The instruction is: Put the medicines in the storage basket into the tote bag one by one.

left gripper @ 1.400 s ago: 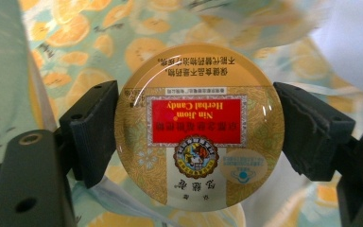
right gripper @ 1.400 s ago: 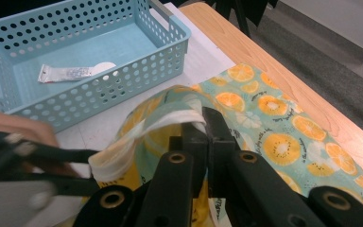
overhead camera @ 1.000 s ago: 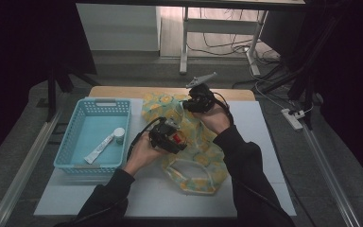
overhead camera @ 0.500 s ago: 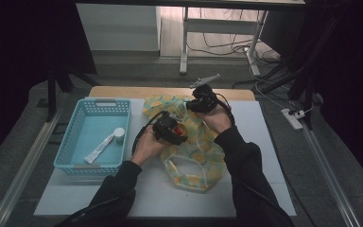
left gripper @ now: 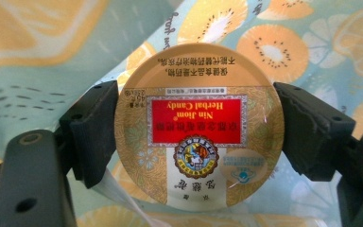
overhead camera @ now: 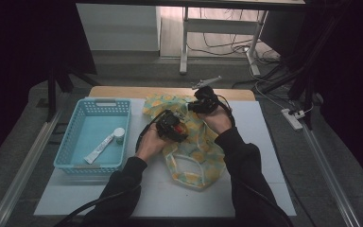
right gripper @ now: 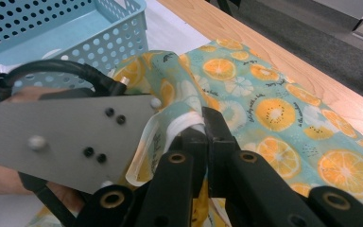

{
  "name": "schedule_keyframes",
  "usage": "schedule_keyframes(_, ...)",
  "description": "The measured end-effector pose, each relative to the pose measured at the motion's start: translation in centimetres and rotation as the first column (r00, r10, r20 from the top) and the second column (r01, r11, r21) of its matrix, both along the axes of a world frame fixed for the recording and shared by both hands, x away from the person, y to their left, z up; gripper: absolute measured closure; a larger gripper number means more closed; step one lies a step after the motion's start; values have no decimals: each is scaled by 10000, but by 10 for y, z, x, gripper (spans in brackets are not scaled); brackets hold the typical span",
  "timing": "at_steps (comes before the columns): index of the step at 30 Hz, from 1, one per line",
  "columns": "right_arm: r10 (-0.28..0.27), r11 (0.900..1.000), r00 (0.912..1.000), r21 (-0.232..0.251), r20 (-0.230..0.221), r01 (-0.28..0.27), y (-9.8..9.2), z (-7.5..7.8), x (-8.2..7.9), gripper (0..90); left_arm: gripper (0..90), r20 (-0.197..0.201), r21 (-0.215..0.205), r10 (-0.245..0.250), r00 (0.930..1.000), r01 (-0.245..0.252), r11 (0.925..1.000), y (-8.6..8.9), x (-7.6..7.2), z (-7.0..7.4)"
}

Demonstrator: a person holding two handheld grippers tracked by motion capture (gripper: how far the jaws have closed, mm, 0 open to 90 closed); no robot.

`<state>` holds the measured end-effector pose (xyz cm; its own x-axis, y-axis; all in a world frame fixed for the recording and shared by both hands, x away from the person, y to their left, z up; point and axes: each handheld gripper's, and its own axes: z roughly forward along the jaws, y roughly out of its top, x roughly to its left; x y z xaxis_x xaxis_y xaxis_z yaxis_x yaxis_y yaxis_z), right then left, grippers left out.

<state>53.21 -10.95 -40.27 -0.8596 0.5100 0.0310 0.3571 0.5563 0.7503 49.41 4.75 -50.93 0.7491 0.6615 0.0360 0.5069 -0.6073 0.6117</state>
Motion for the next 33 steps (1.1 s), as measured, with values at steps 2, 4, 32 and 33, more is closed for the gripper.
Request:
schedule_keyframes(2,-25,10000,10000,-7,0,25,0,-1,1,887,208,45,137,85,10000,-86,9999,-2,1,-3)
schedule_keyframes(4,-52,10000,10000,-17,-15,52,0,-2,1,888,208,29,165,86,10000,-87,9998,-3,3,-6)
schedule_keyframes(32,-176,9997,9998,191,56,175,-2,-1,2,887,60,-83,-894,-1156,9933,1144,9894,-1,-22,20)
schedule_keyframes(33,-179,9996,9998,196,56,178,-2,-2,2,887,56,-45,-885,-1215,9926,1206,9887,-1,-25,23)
